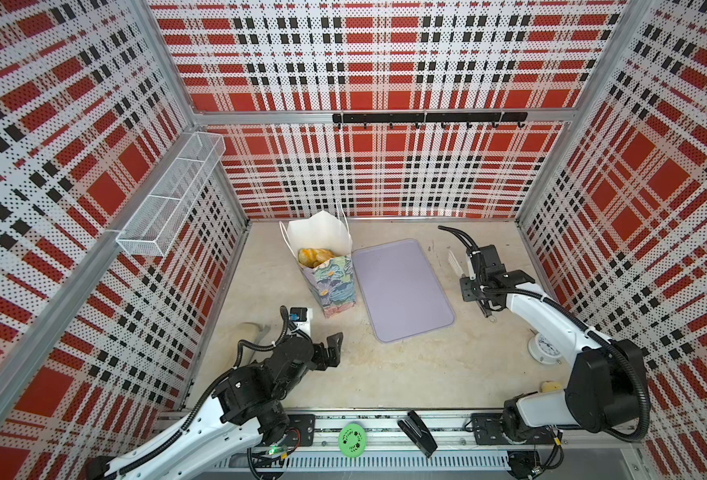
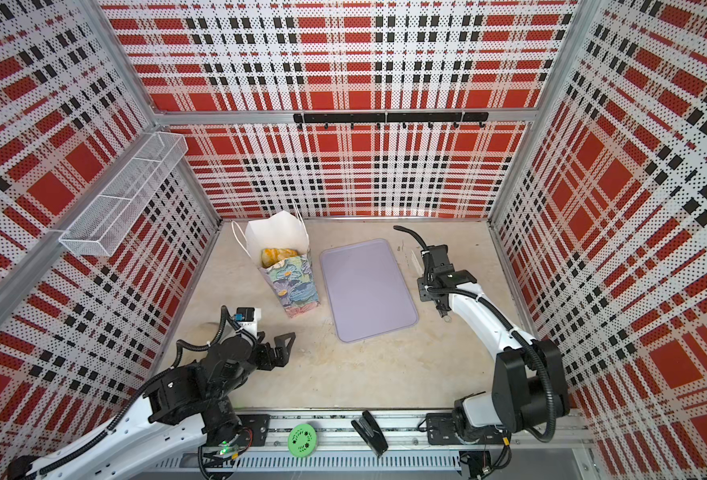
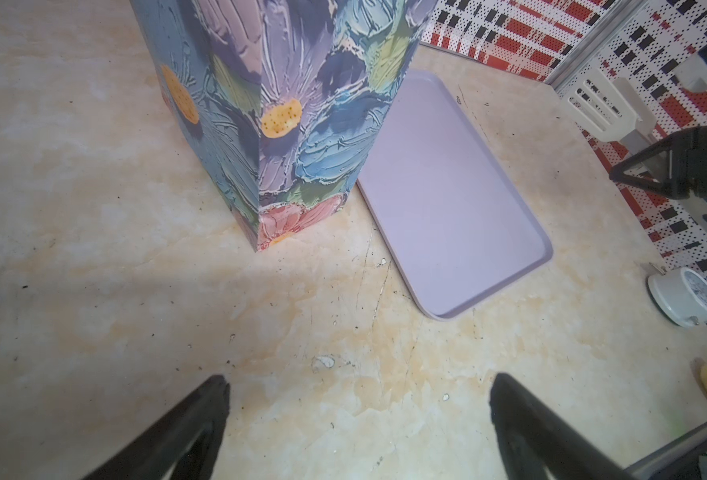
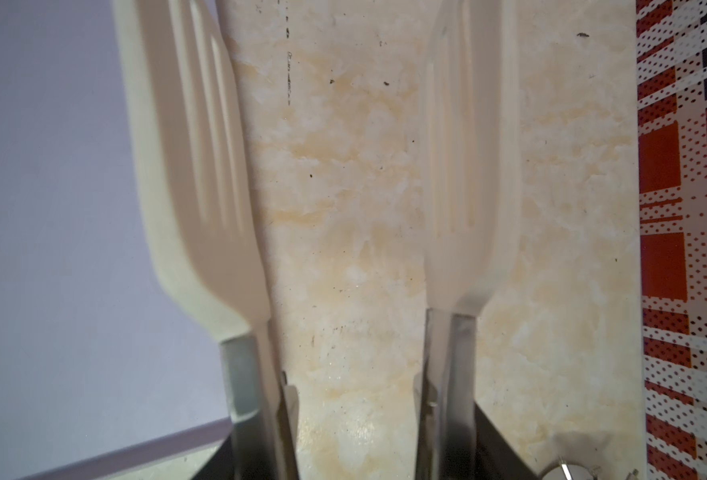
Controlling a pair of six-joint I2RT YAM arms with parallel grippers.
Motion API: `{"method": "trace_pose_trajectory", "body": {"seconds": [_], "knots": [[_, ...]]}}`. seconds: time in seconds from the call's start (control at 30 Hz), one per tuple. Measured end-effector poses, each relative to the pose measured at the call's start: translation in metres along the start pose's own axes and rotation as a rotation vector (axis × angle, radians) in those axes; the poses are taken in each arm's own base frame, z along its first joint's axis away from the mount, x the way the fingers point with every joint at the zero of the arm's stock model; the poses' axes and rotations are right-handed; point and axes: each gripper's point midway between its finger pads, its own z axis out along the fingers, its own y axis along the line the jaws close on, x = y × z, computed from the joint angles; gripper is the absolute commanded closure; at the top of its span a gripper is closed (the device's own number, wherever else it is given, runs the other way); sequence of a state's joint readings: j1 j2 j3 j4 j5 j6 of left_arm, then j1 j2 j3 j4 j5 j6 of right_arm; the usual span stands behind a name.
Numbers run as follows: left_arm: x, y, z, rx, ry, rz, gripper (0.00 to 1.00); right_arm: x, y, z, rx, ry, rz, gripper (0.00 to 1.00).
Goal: Place the fake bread into the paper bag
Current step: 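Carry the tongs back past the tray and lower them onto the table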
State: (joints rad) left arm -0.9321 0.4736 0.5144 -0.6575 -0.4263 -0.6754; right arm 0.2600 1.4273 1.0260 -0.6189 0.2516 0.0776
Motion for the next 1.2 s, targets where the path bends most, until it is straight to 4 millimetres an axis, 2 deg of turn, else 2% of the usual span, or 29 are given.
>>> {"method": "trace_pose_trajectory", "body": {"seconds": [0.37,0.93,1.2], "knots": [[0.002,0.001,0.001,-0.001,0.003,0.0,0.01,0.017,0.008,0.047,-0.021,0.102,0.025,0.42],[0.006,0.005,0.001,-0.009,0.0,-0.013,0.01,0.032,0.009,0.089,-0.022,0.205,0.036,0.37],[0.005,0.005,0.001,-0.008,-0.001,-0.013,0.01,0.035,0.008,0.099,-0.046,0.233,0.059,0.32]]}}
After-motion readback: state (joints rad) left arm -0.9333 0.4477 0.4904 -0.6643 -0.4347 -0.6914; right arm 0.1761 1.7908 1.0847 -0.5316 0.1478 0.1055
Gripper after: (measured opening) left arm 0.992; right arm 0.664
